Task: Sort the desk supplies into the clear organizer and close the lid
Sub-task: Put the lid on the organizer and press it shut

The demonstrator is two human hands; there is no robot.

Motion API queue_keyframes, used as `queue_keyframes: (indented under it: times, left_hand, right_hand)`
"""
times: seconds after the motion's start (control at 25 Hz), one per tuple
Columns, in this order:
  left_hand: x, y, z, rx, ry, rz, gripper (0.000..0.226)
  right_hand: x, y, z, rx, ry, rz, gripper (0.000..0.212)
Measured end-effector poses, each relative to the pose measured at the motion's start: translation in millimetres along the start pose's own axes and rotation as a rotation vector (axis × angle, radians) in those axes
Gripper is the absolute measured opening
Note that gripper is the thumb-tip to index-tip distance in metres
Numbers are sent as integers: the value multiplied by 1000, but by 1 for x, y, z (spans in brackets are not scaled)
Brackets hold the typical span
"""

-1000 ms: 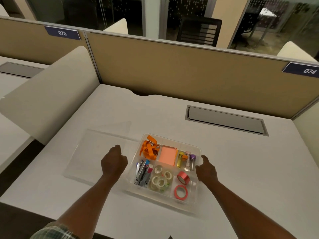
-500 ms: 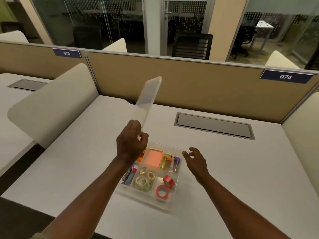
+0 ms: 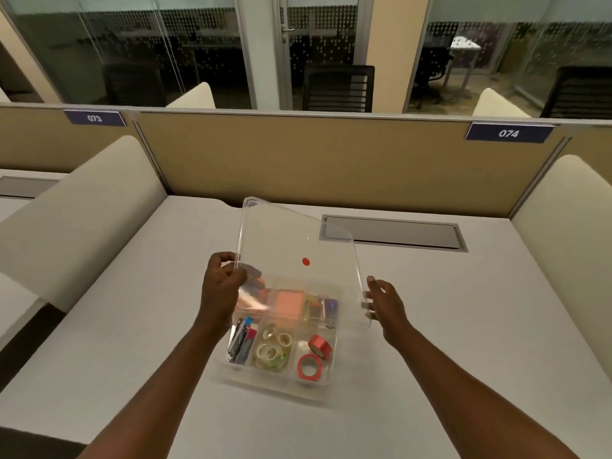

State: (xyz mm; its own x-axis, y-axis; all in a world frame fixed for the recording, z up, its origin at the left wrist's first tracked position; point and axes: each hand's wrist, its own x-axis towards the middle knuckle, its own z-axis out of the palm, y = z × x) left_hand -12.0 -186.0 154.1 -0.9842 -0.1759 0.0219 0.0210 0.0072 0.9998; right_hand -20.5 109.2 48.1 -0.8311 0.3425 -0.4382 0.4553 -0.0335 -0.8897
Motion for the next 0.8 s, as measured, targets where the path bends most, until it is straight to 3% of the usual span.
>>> queue_keyframes:
  times: [0.12, 0.2, 0.32, 0.52, 0.64, 0.8]
  left_hand:
    - [5, -36, -26, -76, -71, -212, 35]
    - [9, -62, -45, 52, -73, -269, 38]
    - [11, -96, -68, 316, -97, -248, 35]
    - [20, -143, -88, 745, -78, -173, 38]
    - [25, -158, -91, 834, -102, -205, 43]
    - [35, -166, -91, 957, -123, -225, 44]
  right_hand:
    - [-17, 16, 11, 7, -59, 38, 32]
    - [-29, 34, 23, -19, -21, 45, 25]
    - [-43, 62, 42, -163, 62, 49, 25]
    - [-46, 93, 68, -633, 94, -12, 38]
    - [-44, 97, 78, -717, 85, -21, 37]
    - [-39, 96, 83, -654, 126, -15, 36]
